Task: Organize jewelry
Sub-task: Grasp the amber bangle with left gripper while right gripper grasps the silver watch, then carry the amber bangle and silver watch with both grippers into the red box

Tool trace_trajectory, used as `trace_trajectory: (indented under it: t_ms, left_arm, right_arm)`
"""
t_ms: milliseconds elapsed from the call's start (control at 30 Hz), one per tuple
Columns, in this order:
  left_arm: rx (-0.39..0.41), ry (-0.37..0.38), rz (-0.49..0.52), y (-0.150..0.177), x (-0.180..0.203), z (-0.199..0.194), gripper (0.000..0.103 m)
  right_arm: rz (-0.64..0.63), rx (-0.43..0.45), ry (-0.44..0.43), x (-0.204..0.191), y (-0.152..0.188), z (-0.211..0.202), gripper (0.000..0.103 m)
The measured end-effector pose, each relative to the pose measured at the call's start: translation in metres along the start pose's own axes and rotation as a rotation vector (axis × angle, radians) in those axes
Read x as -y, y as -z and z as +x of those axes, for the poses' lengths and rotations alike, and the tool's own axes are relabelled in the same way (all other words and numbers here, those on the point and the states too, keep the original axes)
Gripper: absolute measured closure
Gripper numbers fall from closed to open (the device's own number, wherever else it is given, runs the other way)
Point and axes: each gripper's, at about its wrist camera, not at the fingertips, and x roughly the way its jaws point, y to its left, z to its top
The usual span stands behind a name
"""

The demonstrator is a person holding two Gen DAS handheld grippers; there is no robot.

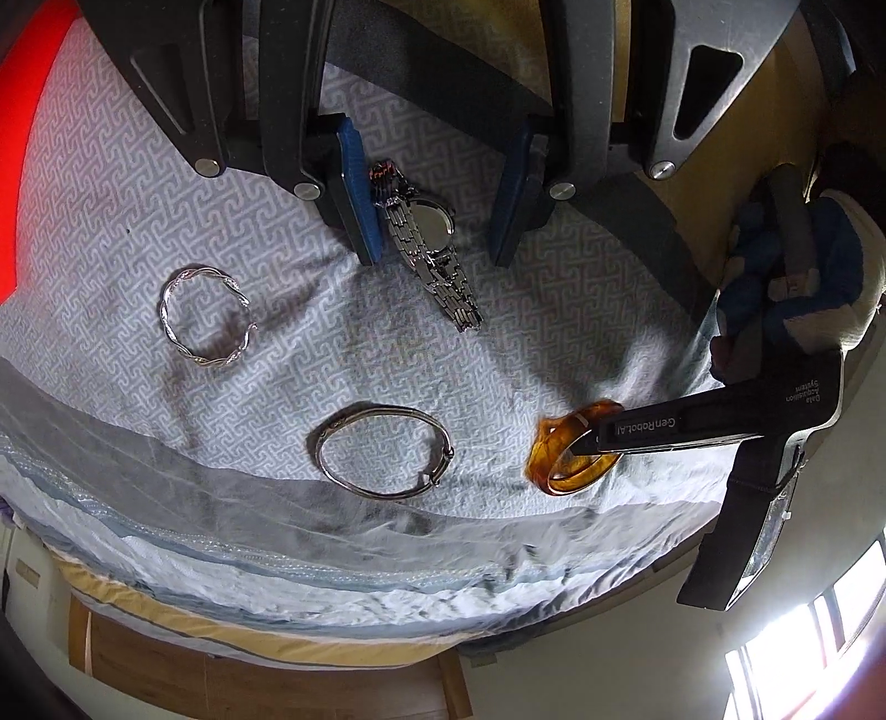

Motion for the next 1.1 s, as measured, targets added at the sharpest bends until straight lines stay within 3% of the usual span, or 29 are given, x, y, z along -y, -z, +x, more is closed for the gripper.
trace_trajectory:
  t_ms: [167,933,1033,1100]
  left_arm:
    - [0.028,0.010,-0.008,0.0025,-0.0019,-0.0012,0.061]
    - [0.059,0.011,-0.002,0.0062,0.0005,-0.0078,0.064]
    - [0.061,0.011,0.007,0.0058,0.0019,-0.0084,0.067]
    - [0.063,0.012,0.013,0.0059,0.0038,-0.0098,0.076]
  right_arm:
    - [-0.004,0.013,0.004,-0.0009,0.0014,-0.0019,0.078]
    - [0.012,0.043,-0.009,-0.0019,0.0059,-0.0084,0.079]
    - [0.020,0.042,-0.015,-0.0019,0.0062,-0.0095,0.079]
    - [0.026,0.042,-0.019,-0.0022,0.0062,-0.0101,0.079]
